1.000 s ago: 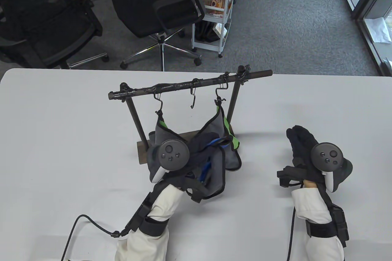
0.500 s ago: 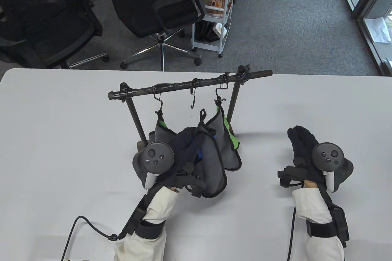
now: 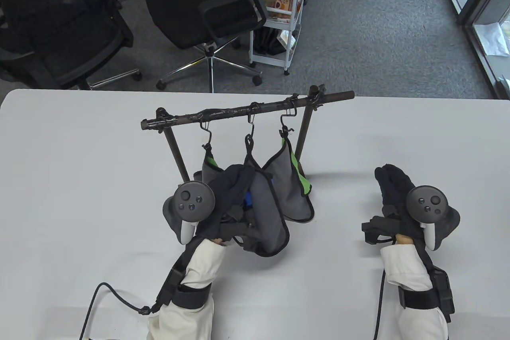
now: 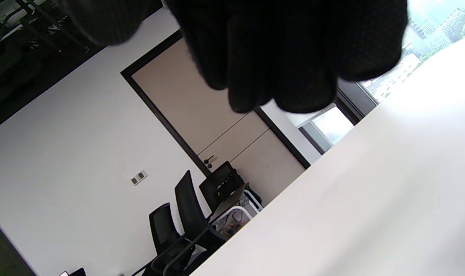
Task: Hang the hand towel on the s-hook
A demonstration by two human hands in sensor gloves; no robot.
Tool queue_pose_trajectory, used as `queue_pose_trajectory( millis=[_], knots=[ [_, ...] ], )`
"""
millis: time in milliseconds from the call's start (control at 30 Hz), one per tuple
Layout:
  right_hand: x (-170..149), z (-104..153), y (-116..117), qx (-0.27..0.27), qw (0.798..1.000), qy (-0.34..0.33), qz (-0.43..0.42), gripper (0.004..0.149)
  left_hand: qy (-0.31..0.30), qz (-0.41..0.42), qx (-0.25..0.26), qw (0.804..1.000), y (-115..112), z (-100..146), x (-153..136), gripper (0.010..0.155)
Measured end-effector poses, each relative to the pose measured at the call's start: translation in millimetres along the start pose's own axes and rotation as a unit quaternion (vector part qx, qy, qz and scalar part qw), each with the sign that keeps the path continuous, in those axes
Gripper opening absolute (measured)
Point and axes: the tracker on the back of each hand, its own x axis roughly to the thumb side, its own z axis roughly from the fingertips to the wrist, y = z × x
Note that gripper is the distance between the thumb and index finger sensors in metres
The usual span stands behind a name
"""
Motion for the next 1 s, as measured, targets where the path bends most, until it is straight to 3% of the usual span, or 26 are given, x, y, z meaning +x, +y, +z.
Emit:
queue_pose_trajectory(
  millis=[600,1000],
  knots=[
    [-1.1,0.4,-3.0,0.000,1.000,0.007,0.000,0.058,0.017,0.003,0.000,1.000,1.7,-5.5,-3.5,0.039],
    [-2.4,1.2,-4.2,-0.002,1.000,0.009,0.000,0.058,0.039,-0.022,-0.024,0.999,-17.4,-14.0,-15.2,0.040]
  ],
)
